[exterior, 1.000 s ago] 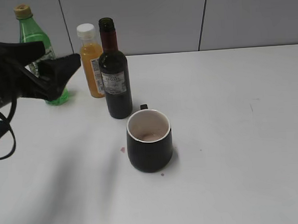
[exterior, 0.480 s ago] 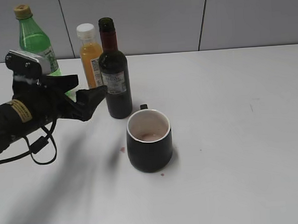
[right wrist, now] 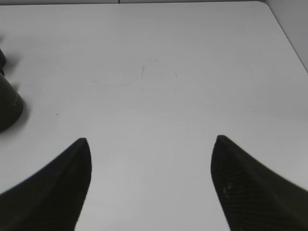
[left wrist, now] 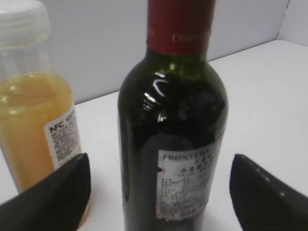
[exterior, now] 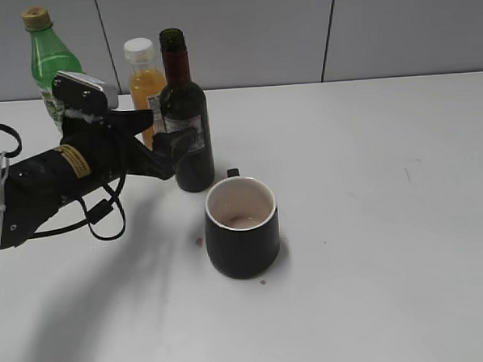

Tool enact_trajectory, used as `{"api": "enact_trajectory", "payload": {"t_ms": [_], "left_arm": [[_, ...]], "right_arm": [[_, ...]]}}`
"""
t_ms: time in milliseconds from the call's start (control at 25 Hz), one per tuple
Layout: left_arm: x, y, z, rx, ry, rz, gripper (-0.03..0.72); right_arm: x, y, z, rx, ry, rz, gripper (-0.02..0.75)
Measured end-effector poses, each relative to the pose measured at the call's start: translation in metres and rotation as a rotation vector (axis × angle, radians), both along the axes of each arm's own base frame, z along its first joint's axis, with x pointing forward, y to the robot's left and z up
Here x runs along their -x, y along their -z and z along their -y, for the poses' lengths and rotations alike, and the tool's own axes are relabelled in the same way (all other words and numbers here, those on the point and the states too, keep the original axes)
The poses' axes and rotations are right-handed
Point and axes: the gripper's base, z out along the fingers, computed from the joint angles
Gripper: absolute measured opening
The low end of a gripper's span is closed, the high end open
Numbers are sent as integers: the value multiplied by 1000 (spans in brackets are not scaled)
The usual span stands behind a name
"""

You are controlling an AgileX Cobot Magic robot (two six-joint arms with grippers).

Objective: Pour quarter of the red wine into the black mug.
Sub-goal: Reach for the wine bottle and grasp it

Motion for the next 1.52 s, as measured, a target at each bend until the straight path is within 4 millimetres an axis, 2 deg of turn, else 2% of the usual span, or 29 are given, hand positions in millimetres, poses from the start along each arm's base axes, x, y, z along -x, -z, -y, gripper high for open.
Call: {"api": "enact_trajectory", "payload": {"t_ms": [760,1120,1280,1360,1520], "left_arm": [[-53,24,34,97,61,-4,692],[-54,31,35,85,72,-15,674],[-54,33,36,58,88,-4,614],[-54,33,36,53,93,0,552],[-54,34,36,51,95,8,544]], "right_arm": [[0,0,0,0,0,0,586],[0,0,0,0,0,0,586],[0,0,0,1,0,0,586],[0,0,0,1,0,0,586],[0,0,0,0,-1,0,586]]}}
